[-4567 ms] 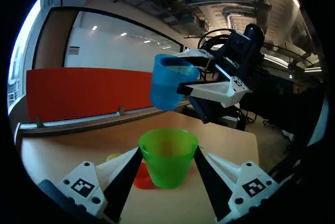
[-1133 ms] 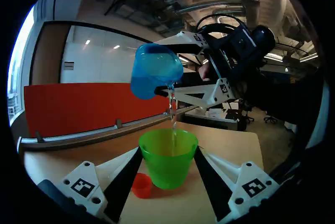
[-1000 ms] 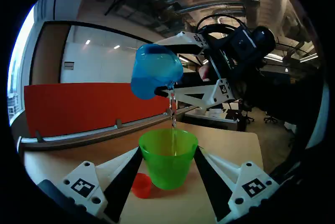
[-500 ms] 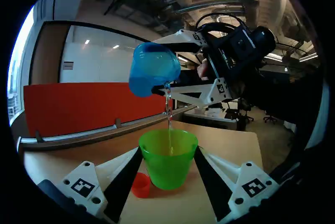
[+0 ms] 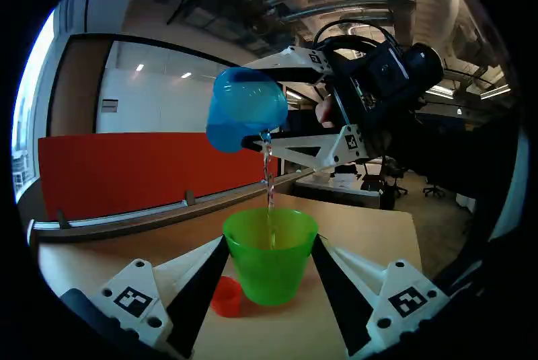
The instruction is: Pour water
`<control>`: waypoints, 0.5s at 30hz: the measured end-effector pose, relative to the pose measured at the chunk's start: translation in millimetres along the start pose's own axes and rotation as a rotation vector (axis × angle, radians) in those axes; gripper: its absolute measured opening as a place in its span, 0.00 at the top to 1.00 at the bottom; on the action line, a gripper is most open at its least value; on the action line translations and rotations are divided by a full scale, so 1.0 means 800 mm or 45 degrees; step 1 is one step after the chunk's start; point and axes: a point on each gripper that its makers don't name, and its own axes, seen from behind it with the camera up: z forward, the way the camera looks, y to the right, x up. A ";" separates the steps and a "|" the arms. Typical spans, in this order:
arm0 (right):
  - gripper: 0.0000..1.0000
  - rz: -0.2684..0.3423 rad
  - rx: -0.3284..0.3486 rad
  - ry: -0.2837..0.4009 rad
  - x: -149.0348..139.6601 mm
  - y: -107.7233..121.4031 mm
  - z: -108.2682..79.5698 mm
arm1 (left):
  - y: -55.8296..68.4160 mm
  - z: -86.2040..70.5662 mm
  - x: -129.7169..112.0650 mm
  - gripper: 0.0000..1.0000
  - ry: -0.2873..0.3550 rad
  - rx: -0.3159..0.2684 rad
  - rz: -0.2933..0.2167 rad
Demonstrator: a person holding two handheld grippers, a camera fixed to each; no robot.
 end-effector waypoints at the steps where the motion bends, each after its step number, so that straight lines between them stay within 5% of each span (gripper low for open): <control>1: 0.09 -0.004 0.000 -0.002 -0.001 0.000 0.000 | 0.000 0.000 0.000 0.15 0.000 0.000 0.001; 15: 0.09 -0.047 -0.005 -0.010 0.000 0.000 -0.002 | 0.002 -0.001 0.001 0.15 -0.001 -0.002 0.004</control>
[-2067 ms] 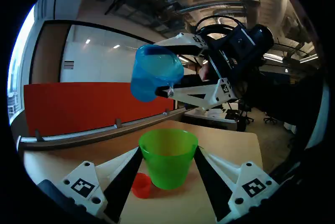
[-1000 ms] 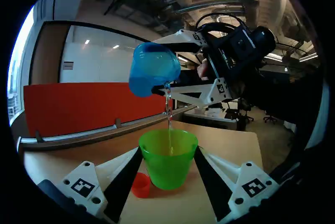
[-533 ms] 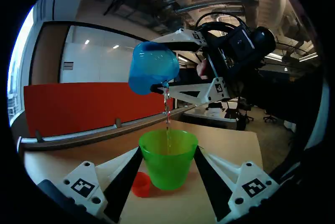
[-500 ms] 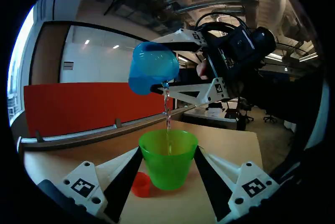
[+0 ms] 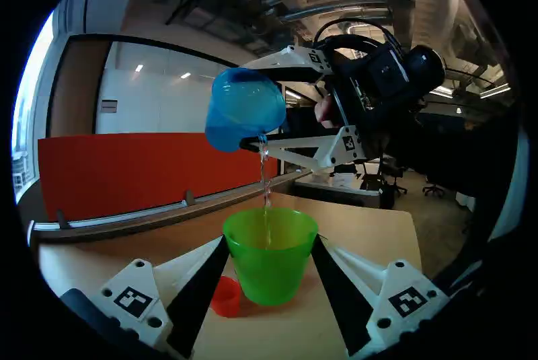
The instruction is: Pour water
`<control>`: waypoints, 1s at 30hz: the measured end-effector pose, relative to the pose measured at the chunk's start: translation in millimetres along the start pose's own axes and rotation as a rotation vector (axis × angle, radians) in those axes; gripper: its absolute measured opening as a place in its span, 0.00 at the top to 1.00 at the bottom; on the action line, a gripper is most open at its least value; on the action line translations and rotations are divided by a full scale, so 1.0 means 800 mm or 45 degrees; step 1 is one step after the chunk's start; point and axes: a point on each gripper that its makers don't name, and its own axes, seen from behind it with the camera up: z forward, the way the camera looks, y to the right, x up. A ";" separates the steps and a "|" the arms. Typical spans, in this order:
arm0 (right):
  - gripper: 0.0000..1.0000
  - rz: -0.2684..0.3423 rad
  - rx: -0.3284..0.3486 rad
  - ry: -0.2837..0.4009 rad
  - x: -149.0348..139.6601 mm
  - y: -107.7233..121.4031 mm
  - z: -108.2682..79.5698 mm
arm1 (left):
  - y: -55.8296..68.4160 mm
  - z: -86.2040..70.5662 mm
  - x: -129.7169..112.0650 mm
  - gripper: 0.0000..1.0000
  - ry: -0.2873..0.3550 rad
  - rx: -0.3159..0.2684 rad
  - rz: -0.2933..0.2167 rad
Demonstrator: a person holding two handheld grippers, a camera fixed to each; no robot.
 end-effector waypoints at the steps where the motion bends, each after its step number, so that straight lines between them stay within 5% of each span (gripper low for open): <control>1: 0.09 -0.003 -0.001 -0.001 0.000 0.000 0.000 | 0.000 0.000 0.000 0.14 0.000 0.000 0.000; 30: 0.09 -0.081 -0.026 0.005 0.008 0.008 -0.005 | 0.004 -0.001 0.004 0.14 0.000 -0.002 0.006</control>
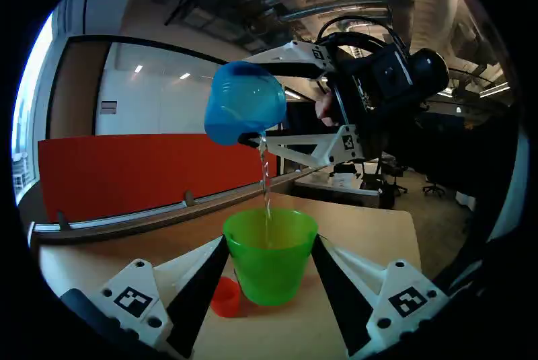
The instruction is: Pour water
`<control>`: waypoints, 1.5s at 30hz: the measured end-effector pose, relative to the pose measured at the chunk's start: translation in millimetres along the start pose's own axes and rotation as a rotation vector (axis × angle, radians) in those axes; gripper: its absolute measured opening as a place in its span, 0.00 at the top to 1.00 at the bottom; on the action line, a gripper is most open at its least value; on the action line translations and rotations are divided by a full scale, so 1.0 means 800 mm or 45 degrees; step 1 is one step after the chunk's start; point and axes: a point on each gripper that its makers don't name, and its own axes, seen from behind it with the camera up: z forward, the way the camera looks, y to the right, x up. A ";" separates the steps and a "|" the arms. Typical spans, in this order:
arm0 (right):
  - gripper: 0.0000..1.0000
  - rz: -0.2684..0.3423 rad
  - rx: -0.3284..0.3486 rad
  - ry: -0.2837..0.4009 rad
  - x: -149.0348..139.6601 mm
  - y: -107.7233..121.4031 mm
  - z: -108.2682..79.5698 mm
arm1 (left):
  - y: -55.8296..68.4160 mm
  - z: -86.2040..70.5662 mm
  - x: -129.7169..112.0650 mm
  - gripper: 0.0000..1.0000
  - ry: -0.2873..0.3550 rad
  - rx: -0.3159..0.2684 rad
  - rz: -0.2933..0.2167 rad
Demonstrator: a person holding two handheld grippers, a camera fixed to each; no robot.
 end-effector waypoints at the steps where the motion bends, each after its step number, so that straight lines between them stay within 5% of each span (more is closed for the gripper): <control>1: 0.09 -0.003 -0.001 0.000 0.000 0.001 0.000 | 0.000 0.000 0.000 0.14 0.000 -0.001 0.001; 45: 0.09 -0.139 -0.014 -0.008 0.006 0.005 -0.001 | 0.004 0.000 0.001 0.15 0.021 0.003 0.003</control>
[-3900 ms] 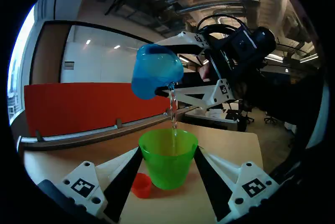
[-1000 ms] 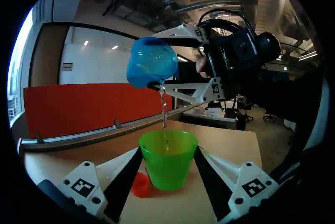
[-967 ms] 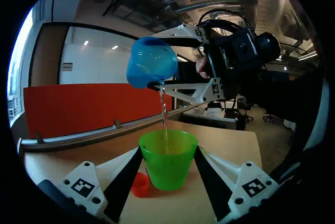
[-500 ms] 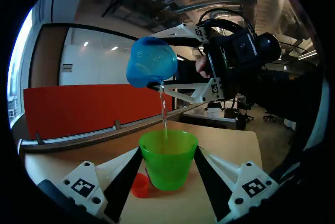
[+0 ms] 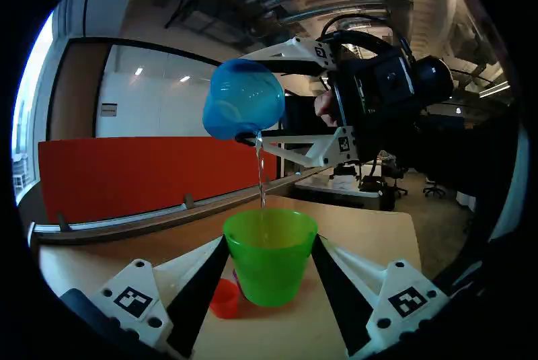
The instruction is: Pour water
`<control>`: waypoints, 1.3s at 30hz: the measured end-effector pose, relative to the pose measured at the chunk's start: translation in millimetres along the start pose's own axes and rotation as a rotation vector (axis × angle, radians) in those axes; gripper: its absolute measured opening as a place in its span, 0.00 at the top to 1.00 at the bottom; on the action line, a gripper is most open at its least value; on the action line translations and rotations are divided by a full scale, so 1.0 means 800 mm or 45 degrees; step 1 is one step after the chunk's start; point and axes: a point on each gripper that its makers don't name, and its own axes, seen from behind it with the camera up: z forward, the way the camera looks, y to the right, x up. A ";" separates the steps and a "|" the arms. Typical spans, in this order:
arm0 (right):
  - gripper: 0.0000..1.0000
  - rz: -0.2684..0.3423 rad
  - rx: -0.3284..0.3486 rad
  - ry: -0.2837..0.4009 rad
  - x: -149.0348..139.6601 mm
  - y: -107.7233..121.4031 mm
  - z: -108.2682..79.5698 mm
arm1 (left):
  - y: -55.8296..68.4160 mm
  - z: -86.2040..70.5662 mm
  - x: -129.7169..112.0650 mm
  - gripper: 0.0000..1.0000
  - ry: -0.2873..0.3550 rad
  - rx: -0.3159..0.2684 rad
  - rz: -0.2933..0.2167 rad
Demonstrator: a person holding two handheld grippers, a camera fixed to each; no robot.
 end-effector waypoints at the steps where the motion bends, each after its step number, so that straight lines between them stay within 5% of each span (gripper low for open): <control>1: 0.09 -0.003 -0.001 0.000 0.000 0.000 0.000 | 0.000 0.000 0.000 0.15 0.001 0.000 -0.002; 39: 0.09 -0.108 -0.049 -0.013 0.003 0.023 -0.005 | 0.000 -0.001 0.006 0.15 0.003 -0.001 0.021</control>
